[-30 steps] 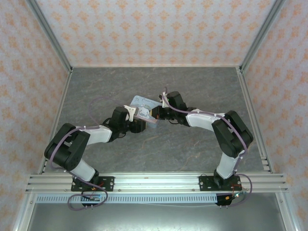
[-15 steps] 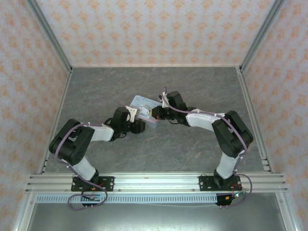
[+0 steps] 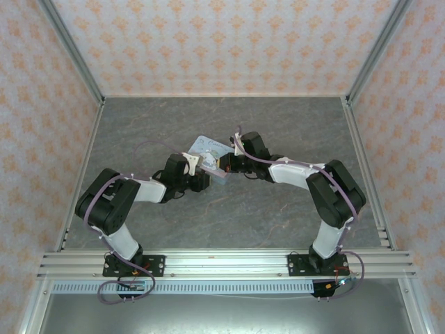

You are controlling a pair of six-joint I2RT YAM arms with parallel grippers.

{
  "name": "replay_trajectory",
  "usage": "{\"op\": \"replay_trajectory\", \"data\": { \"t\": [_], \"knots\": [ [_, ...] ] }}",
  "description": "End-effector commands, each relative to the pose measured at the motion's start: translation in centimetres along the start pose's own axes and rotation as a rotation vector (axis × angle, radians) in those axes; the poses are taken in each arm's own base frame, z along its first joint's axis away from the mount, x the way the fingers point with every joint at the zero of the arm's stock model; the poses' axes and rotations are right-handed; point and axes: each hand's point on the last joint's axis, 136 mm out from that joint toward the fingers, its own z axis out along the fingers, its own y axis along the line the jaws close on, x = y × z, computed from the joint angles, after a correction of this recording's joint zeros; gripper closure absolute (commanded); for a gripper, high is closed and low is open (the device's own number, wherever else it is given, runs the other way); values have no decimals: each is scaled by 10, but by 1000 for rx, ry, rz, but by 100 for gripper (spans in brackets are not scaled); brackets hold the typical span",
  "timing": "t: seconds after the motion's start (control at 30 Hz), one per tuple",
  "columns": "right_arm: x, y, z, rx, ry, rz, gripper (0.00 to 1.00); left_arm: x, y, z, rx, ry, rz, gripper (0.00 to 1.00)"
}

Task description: Unlock the padlock with the key

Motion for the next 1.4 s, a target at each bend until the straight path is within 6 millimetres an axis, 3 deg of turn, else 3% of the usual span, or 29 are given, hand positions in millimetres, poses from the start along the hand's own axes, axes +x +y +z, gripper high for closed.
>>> {"op": "replay_trajectory", "data": {
  "t": [0.0, 0.23, 0.47, 0.6, 0.83, 1.1, 1.37],
  "knots": [
    [23, -23, 7, 66, 56, 36, 100, -16, -4, 2, 17, -48, 9, 71],
    [-3, 0, -6, 14, -20, -15, 100, -19, -12, -6, 23, -52, 2, 75],
    [-20, 21, -40, -13, -120, -91, 100, -19, -24, -20, 15, -47, -57, 77],
    [-7, 22, -61, -7, -139, -149, 100, -21, -29, -28, 15, -47, -161, 82],
    [39, 17, -83, -46, -126, -228, 100, -32, -46, -46, 31, -35, -359, 84],
    [78, 24, -76, -124, -100, -334, 100, -44, -68, -60, 81, 10, -514, 84],
    [83, 33, -60, -150, -100, -399, 100, -53, -86, -70, 129, 40, -558, 84]
  ]
}}
